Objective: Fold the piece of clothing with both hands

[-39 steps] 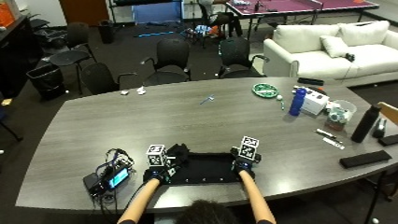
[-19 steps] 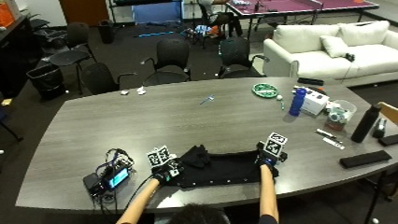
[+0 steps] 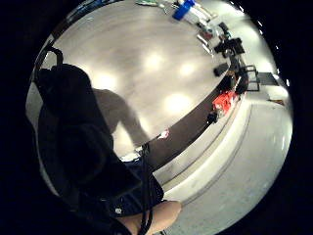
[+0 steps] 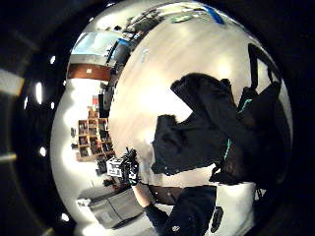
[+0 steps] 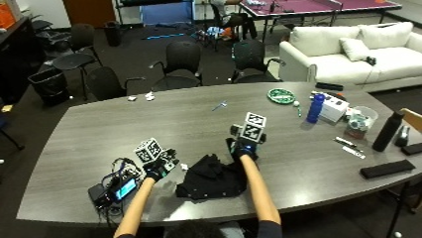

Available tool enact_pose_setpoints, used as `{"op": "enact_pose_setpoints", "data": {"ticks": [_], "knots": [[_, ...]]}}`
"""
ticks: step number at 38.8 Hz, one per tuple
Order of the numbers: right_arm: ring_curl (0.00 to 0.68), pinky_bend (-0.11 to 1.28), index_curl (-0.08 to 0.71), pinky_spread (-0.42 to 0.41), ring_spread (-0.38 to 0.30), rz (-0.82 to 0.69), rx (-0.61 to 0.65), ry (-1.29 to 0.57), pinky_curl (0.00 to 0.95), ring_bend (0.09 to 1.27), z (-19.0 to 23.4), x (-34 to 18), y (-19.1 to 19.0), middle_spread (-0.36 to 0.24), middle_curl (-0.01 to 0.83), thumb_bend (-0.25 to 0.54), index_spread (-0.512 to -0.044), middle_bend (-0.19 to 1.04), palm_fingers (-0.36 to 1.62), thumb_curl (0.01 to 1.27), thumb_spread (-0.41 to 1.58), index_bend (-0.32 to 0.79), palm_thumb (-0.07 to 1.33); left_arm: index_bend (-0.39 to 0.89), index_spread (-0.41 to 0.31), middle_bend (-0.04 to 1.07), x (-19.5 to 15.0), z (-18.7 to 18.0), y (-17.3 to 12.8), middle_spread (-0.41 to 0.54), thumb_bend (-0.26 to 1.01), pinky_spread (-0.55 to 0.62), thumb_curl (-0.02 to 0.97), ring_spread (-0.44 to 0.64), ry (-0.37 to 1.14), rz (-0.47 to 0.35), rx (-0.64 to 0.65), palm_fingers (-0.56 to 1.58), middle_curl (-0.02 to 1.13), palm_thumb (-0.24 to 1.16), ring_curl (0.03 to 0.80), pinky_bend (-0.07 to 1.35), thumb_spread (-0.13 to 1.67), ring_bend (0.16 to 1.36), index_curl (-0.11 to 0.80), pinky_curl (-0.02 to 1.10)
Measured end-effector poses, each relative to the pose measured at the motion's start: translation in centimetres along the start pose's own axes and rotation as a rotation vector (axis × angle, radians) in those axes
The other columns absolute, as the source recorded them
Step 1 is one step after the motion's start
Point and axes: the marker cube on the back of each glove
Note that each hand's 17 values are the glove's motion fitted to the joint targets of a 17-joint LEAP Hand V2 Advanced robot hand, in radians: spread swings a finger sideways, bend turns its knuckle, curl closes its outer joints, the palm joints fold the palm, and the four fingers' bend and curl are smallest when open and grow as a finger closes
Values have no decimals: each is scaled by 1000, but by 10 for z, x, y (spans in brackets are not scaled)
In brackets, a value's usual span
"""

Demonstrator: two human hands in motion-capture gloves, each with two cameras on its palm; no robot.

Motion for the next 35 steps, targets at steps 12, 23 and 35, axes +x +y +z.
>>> {"op": "enact_pose_setpoints", "data": {"ticks": [12, 23, 35], "knots": [[464, 569, 379, -391, -293, -318, -244, 151, 379, 621, 146, -196, 49, -234, 514, -44, -226, 319, 1271, 680, 398, 102, 986, 168, -71, 185, -3, -69, 24, 89, -10, 304, 213, 314, -275, -153, 176, 245, 304, 14, 305, 285, 1219, 554, 343, 337], [460, 661, 281, -370, -286, -446, -405, 188, 399, 645, 197, -240, 93, -195, 508, -27, -209, 314, 1150, 657, 591, 24, 978, 158, -70, 177, -30, -77, 48, 82, -11, 270, 223, 286, -297, -264, 188, 269, 316, 35, 307, 276, 1241, 552, 346, 341], [445, 667, 238, -324, -242, -505, 24, -114, 396, 617, 108, -212, 63, -143, 491, -25, -193, 269, 1135, 607, 821, 87, 932, 123, -65, 176, -48, -77, 47, 96, -13, 265, 227, 280, -372, -355, 184, 232, 324, 37, 315, 306, 1247, 590, 314, 354]]}}
